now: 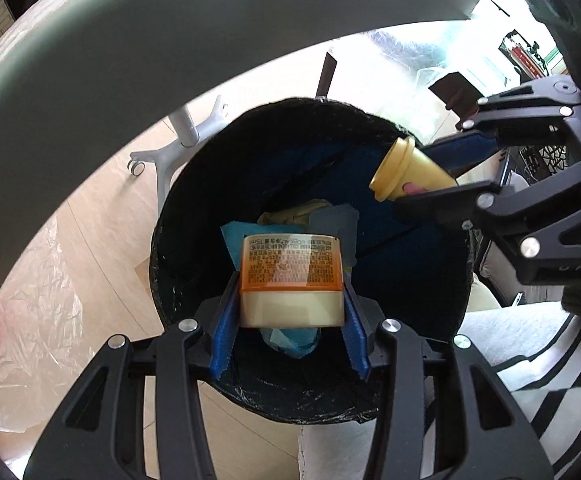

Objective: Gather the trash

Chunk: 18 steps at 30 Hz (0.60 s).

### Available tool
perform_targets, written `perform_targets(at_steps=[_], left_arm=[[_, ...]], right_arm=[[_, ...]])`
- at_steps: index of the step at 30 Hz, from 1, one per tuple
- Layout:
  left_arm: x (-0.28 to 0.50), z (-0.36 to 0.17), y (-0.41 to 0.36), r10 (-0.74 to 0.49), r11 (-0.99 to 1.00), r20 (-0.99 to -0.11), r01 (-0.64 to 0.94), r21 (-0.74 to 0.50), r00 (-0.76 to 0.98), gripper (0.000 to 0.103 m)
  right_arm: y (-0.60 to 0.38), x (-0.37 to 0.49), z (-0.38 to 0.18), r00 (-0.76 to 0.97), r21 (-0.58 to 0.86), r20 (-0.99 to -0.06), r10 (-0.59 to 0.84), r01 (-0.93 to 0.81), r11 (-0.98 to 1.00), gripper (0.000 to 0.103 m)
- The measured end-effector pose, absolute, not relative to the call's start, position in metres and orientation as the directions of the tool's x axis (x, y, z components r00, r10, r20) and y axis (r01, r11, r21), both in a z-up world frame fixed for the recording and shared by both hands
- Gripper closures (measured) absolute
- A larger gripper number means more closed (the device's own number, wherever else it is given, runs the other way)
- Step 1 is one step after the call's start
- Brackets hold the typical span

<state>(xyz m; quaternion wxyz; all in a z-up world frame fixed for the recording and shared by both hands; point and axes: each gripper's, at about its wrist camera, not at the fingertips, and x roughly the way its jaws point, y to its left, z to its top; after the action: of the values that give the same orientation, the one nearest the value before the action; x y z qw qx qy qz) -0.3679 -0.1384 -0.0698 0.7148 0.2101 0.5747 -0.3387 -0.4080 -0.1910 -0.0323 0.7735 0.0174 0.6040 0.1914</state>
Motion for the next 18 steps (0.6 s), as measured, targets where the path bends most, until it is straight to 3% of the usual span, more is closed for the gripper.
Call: perform_targets(at_steps=[2,5,7,8,10,12,18], left_arm=[[-0.365,-0.071,-0.137,-0.245,0.692,-0.963,0.716,-0.093,0.111,0.054],[-0.364,-0.071,-0.135,-0.270,0.693,-0.958,0.710,-0.125,0.095,0.037],[-0.363,-0.070,-0.135,-0.281,0.692,-0.955,0.710,-0.131,0.099,0.023],[-0.363,-0.069,-0.135,-0.285,0.691,-0.953,0.711,-0.133,0.099,0.023],[-0.363,-0.069,-0.135,-0.275,0.690,-0.956,0.714,-0.120,0.105,0.021],[-0.364,-0.069,-0.135,-0.269,0.689,-0.956,0.717,-0.107,0.115,0.018],[-0.368,-0.069,-0.133,-0.271,0.680,-0.958,0.723,-0.119,0.097,0.016]], right_arm=[[-0.190,-0.408,-0.033,0.196,0.254,-0.929,0.314,-0.276,0.927,0.073],[-0.189,-0.409,-0.034,0.204,0.239,-0.932,0.299,-0.273,0.932,0.071],[-0.191,-0.408,-0.035,0.205,0.245,-0.932,0.300,-0.255,0.935,0.052],[-0.194,-0.407,-0.034,0.209,0.259,-0.928,0.309,-0.238,0.936,0.037],[-0.200,-0.406,-0.032,0.215,0.295,-0.916,0.339,-0.211,0.932,0.033],[-0.204,-0.406,-0.031,0.218,0.312,-0.911,0.351,-0.194,0.930,0.023],[-0.208,-0.408,-0.028,0.210,0.339,-0.903,0.374,-0.185,0.922,0.011]])
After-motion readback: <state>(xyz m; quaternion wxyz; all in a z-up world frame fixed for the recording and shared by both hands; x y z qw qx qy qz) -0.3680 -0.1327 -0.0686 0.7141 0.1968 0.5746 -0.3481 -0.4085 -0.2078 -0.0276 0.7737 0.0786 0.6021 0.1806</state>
